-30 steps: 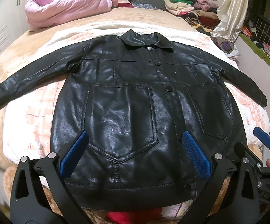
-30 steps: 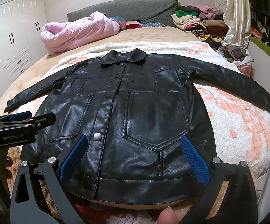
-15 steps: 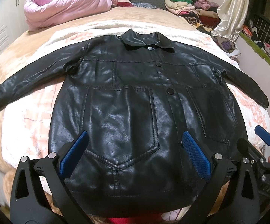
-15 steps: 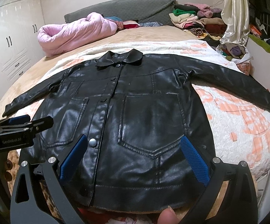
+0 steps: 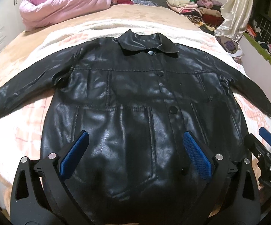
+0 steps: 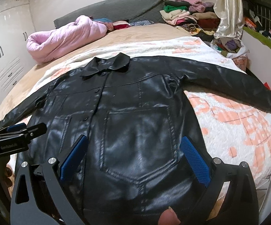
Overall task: Fold large clothes
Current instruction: 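Move the right tool to the sleeve cuff nearest it and grasp it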
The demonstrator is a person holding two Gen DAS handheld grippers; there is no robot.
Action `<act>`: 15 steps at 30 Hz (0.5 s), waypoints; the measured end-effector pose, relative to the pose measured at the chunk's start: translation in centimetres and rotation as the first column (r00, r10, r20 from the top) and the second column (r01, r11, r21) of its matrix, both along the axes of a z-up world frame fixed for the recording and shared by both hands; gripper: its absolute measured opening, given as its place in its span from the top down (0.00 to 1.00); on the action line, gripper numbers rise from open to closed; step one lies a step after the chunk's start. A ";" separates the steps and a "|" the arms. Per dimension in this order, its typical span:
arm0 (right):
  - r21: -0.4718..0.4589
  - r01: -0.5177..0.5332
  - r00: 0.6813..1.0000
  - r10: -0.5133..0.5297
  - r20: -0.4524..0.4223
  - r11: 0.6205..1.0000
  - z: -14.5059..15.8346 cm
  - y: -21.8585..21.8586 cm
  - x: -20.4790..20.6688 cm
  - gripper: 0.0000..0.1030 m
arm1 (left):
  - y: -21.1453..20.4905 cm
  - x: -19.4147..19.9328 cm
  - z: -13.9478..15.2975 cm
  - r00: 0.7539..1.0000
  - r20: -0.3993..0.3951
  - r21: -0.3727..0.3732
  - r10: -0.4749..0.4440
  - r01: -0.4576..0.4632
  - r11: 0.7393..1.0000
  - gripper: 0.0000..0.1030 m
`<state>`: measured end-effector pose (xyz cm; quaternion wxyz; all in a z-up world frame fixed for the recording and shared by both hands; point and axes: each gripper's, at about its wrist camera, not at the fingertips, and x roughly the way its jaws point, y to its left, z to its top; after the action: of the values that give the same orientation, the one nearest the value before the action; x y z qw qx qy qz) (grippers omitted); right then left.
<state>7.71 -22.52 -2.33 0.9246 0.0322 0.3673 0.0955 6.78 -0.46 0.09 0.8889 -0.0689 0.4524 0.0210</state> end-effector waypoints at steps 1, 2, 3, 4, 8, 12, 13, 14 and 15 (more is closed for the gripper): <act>0.000 0.008 1.000 -0.008 -0.003 1.000 -0.1 -0.3 0.4 0.04 | -0.1 0.4 0.0 1.000 -0.001 -0.007 -0.002 0.002 1.000 0.09; 0.001 0.017 1.000 -0.017 -0.009 1.000 -0.2 -0.7 0.9 0.04 | -0.2 1.0 0.1 1.000 -0.004 -0.009 -0.004 0.003 1.000 0.09; 0.002 0.028 1.000 -0.028 -0.012 1.000 -0.2 -1.1 1.4 0.04 | -0.4 1.4 0.1 1.000 -0.007 -0.008 -0.006 0.006 1.000 0.09; 0.003 0.036 0.999 -0.036 -0.012 0.999 -0.3 -1.4 1.7 0.04 | -0.5 1.9 0.2 1.000 -0.007 -0.008 -0.010 0.010 1.000 0.09; 0.020 0.084 0.996 -0.084 -0.029 0.996 -0.5 -3.7 3.9 0.04 | -0.9 4.0 0.5 1.000 -0.007 -0.012 -0.014 0.014 1.000 0.09; 0.045 0.166 0.985 -0.164 -0.046 0.985 -0.6 -6.6 6.2 0.04 | -1.6 6.2 0.5 0.999 -0.024 -0.004 -0.041 0.041 0.999 0.09; 0.055 0.195 0.980 -0.192 -0.049 0.979 -0.7 -7.7 6.9 0.04 | -1.8 6.8 0.5 0.999 -0.027 -0.003 -0.043 0.043 0.999 0.09; 0.061 0.211 0.977 -0.208 -0.053 0.975 -0.7 -8.3 7.3 0.04 | -2.0 7.4 0.5 0.998 -0.034 -0.005 -0.045 0.045 0.999 0.09; 0.069 0.232 0.972 -0.229 -0.057 0.970 -0.8 -9.1 7.8 0.04 | -2.1 7.9 0.5 0.998 -0.038 -0.009 -0.045 0.045 0.999 0.09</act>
<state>15.46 -31.65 -3.16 0.9183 0.1116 0.3799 0.0003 14.67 -2.59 0.56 0.8801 -0.0618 0.4708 0.0005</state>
